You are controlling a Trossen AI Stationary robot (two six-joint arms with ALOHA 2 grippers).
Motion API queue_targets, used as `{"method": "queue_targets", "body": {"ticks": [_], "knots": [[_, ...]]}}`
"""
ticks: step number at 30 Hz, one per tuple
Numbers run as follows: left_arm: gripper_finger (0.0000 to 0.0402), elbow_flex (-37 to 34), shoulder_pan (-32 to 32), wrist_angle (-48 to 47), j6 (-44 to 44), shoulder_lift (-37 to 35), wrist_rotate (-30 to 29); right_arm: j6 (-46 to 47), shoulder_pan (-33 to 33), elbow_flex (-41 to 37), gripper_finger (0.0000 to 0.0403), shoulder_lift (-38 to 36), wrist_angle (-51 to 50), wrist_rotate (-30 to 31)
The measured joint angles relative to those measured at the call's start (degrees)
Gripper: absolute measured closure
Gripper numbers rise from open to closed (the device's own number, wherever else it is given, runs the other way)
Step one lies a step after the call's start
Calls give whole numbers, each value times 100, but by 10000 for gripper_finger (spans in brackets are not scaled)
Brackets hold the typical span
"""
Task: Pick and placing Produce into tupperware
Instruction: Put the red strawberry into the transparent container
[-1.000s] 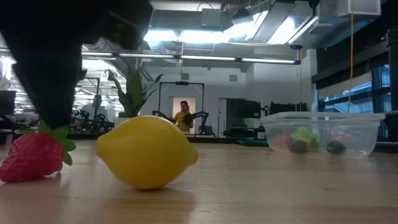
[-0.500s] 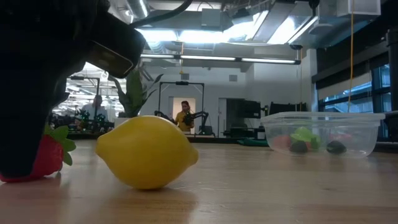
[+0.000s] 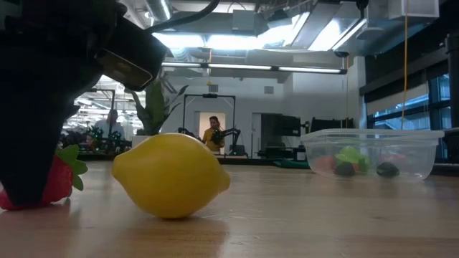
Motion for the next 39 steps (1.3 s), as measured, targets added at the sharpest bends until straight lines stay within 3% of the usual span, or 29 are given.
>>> {"method": "queue_targets", "body": {"ticks": [39], "knots": [[140, 0, 0, 43, 11, 4, -12, 19, -1, 0, 199, 0, -376, -2]]}}
